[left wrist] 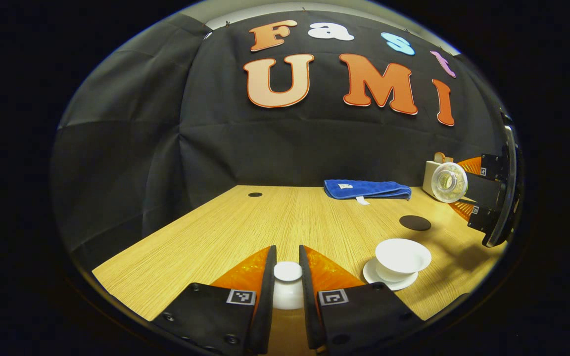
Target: Open the teacup lid with one hand, grasp the water bottle and pour water into the teacup with the other hand; after pouring, place the water bottle on the coaster and then close the teacup lid.
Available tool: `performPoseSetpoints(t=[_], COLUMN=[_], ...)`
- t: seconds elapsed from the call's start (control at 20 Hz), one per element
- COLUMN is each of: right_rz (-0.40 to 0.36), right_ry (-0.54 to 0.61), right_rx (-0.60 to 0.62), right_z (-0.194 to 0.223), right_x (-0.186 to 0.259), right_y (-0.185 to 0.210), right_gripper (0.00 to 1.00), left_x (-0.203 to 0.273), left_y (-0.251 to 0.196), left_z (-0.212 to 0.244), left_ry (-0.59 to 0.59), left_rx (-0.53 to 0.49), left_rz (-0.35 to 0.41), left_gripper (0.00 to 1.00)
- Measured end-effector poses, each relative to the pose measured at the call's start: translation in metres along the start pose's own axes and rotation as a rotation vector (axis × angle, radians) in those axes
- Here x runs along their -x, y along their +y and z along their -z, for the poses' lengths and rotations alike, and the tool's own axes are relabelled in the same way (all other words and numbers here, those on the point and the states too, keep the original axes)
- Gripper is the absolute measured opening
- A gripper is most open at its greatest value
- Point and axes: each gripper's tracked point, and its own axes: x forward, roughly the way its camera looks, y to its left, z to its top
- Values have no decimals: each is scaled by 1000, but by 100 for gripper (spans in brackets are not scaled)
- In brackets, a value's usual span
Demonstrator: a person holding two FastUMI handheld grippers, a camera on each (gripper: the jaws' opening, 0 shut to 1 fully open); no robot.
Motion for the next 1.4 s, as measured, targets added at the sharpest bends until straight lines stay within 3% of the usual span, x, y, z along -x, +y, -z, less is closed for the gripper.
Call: performPoseSetpoints(t=[0.15,0.8,0.85,1.05,1.4], right_rz=[27,127,134,168,213], right_ry=[-20,-90,-93,-105,-119], right_rx=[78,281,293,332,418], right_z=[-7,-28,-28,-32,-34], right_x=[-5,-8,-8,-8,-15], right_y=[-2,-20,-21,-26,-46], right_gripper=[60,63,60,63,57], left_x=[0,5,6,7,7], left_y=[5,19,21,23,27], left_z=[3,4,5,6,5], left_ry=[9,9,10,9,6], left_rx=[6,-1,-1,3,11], left_rz=[3,-1,-4,-2,-4], left_gripper=[29,32,35,32,32])
